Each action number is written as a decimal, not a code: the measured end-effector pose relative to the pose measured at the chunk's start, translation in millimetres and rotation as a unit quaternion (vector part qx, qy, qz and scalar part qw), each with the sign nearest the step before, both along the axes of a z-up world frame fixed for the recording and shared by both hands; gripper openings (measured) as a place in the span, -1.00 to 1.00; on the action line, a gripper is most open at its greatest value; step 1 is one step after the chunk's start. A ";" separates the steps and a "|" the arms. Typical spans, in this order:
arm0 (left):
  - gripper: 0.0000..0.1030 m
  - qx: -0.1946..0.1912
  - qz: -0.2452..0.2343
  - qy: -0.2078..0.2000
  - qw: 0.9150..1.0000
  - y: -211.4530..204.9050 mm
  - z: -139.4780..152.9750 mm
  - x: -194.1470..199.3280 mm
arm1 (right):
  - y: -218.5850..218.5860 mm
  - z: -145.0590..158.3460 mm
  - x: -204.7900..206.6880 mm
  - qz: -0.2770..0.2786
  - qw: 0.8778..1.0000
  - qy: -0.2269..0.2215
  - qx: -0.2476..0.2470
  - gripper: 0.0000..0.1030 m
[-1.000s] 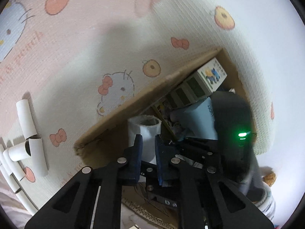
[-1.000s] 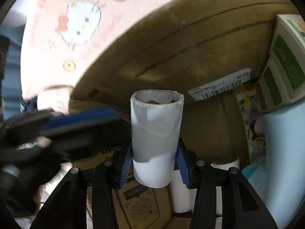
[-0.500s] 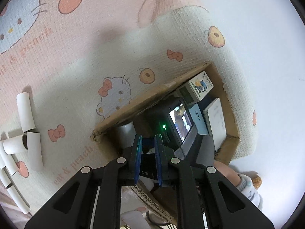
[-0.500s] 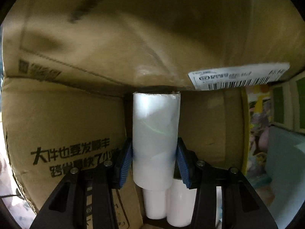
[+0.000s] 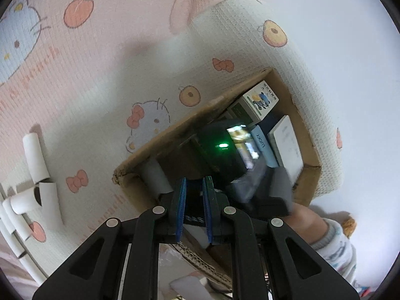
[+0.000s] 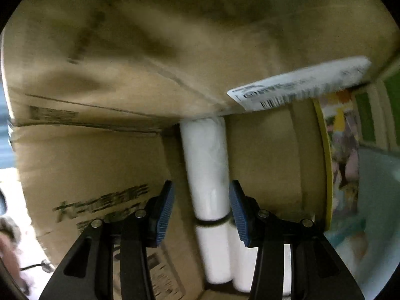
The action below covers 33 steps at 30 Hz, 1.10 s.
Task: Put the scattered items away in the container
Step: 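Withdraw the right gripper up out of the box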
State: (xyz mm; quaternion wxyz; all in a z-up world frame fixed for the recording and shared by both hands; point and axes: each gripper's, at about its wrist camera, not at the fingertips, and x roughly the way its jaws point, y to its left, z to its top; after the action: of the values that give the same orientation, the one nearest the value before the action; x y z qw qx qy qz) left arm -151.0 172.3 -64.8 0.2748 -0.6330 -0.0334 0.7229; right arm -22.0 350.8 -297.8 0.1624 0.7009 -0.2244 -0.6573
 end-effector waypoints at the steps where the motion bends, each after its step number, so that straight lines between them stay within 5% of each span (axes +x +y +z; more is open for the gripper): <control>1: -0.72 -0.001 0.001 0.001 1.000 -0.1 -0.2 -0.2 | 0.9 7.0 2.9 -0.003 1.000 0.003 -0.002 -0.18; 10: -0.72 -0.017 0.003 0.023 1.000 6.3 -1.6 4.8 | 9.2 74.7 44.4 -0.021 0.995 0.058 0.073 -0.18; 17: -0.67 -0.045 -0.032 0.059 0.997 27.6 -2.3 25.5 | 14.2 116.7 84.7 -0.037 0.968 0.136 0.208 -0.14; 23: -0.18 -0.117 -0.094 0.178 0.973 54.9 3.3 52.9 | 13.4 142.7 110.3 -0.079 0.954 0.181 0.223 0.01; 28: -0.17 -0.117 -0.137 0.180 0.967 70.7 3.1 71.3 | 51.3 155.9 142.0 -0.132 0.949 0.200 0.203 0.04; 33: -0.16 -0.121 -0.127 0.197 0.965 74.3 7.9 86.3 | 31.8 155.8 166.1 -0.176 0.941 0.194 0.212 0.04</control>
State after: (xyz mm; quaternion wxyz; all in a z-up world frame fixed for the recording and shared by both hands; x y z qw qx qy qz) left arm -64.7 246.7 -56.9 0.2866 -0.5057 0.1895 0.7913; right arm 144.1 382.6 -142.0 -0.0681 0.5269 -0.1641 -0.8311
